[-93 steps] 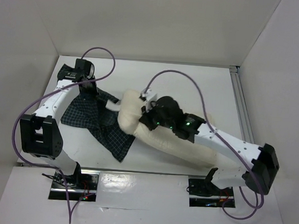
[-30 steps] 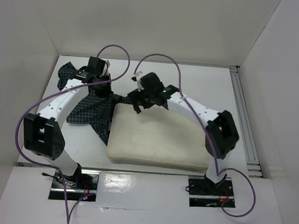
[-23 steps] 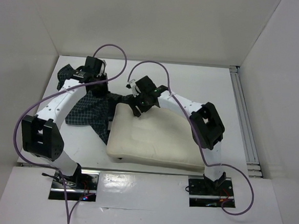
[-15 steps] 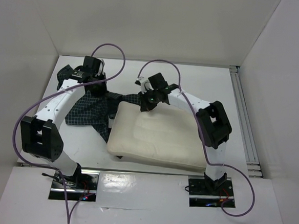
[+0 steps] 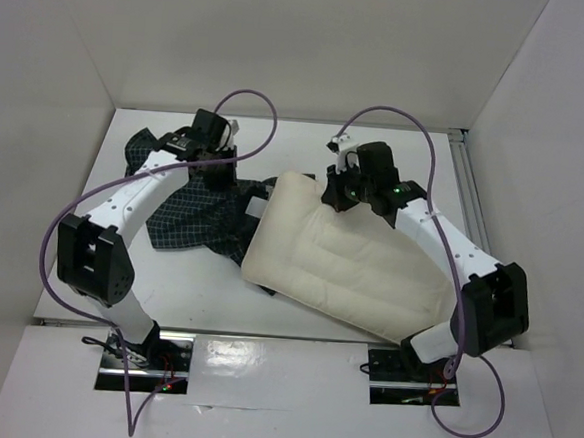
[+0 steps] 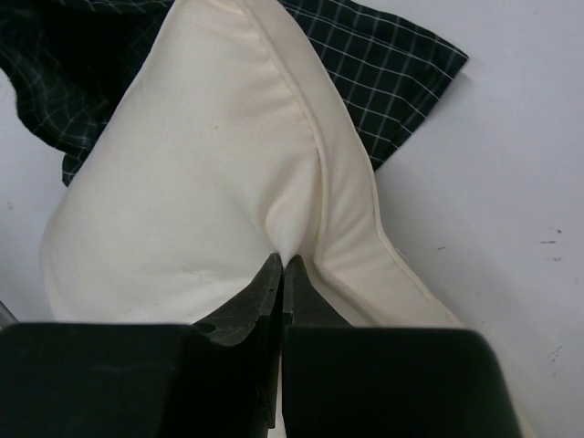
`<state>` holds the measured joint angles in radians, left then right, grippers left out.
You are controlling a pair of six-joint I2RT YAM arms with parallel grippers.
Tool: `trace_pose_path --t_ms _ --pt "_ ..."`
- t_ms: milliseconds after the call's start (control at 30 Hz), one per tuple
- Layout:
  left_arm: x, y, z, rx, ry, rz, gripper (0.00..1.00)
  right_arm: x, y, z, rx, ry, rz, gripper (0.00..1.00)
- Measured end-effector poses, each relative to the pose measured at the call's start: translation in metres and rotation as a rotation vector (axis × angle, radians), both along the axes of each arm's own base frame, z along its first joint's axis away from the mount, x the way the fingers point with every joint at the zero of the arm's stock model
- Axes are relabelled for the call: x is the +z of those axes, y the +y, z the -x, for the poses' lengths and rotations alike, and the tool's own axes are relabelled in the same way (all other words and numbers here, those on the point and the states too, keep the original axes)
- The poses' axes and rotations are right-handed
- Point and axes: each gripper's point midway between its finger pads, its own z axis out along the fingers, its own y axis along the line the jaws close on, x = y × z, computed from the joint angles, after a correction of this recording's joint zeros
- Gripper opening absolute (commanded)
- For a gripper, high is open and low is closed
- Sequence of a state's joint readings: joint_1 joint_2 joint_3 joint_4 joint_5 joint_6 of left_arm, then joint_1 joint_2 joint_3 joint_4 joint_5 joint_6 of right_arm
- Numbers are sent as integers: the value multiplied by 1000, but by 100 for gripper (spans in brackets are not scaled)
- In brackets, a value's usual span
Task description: Put the pillow into the pillowcase
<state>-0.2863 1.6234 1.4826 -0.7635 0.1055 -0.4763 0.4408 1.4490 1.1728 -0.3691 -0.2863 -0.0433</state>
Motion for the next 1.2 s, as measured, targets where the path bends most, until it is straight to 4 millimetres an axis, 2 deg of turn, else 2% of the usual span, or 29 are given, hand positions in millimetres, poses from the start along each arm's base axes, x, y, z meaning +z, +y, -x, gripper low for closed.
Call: trace_pose_path --t_ms 133,300,367,500,600,667,733,867,967,1033,1133,1200 --pt "-5 -21 -3 -39 9 8 0 -8 13 4 44 31 3 0" --pt "0 -16 -6 5 -9 5 0 -21 51 13 185 92 29 0" --pt "5 -9 -5 33 -28 6 0 -28 66 10 250 127 41 0" --pt "17 11 6 86 -64 4 0 -49 89 -9 349 196 70 0" --pt "23 30 12 132 -87 1 0 -76 100 -20 387 243 99 0" --pt "21 39 14 153 -83 -2 0 -89 103 -18 402 264 116 0" --pt "14 42 16 156 -68 -5 0 -91 108 -12 424 263 124 0" --pt "0 36 24 121 -31 20 0 -85 125 0 470 252 126 0" --pt "-2 30 27 80 -26 41 0 -79 134 -1 479 254 104 0" --pt "-1 27 26 60 -36 51 0 -76 139 -7 469 277 63 0" --pt "-1 27 30 35 -45 50 0 -75 142 -26 444 333 -41 0" --pt "-2 29 37 20 -52 42 0 -84 131 -48 391 381 -106 0"
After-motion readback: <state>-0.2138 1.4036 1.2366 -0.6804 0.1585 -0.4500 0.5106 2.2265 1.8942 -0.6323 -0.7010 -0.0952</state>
